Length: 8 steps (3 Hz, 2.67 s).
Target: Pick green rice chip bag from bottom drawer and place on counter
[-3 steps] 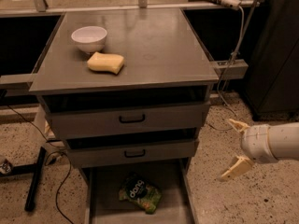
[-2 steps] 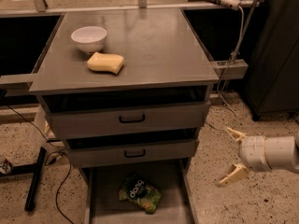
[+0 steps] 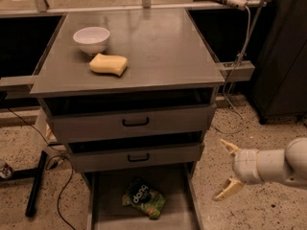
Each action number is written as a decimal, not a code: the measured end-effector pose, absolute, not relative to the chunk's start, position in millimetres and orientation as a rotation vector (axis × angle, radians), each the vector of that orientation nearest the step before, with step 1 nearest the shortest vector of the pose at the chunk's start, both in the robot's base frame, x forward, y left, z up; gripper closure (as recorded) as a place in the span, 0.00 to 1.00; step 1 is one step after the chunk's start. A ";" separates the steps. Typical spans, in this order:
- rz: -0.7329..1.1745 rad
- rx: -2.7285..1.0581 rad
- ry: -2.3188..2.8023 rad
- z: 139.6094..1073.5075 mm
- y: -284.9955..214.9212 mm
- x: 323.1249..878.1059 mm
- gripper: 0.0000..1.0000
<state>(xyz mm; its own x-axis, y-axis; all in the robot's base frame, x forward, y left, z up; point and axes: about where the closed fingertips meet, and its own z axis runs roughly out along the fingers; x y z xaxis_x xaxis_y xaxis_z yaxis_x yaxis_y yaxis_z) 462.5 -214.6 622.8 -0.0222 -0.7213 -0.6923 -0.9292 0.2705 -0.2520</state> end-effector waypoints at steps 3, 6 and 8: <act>0.409 -1.580 1.753 429.9 -176.4 473.4 0.00; 0.447 -1.616 1.789 374.7 -136.4 480.1 0.00; 0.512 -1.538 1.859 289.8 -90.4 498.1 0.00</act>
Offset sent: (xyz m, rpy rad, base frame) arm 0.0128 0.0334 -0.2200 0.0268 -0.0051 0.0792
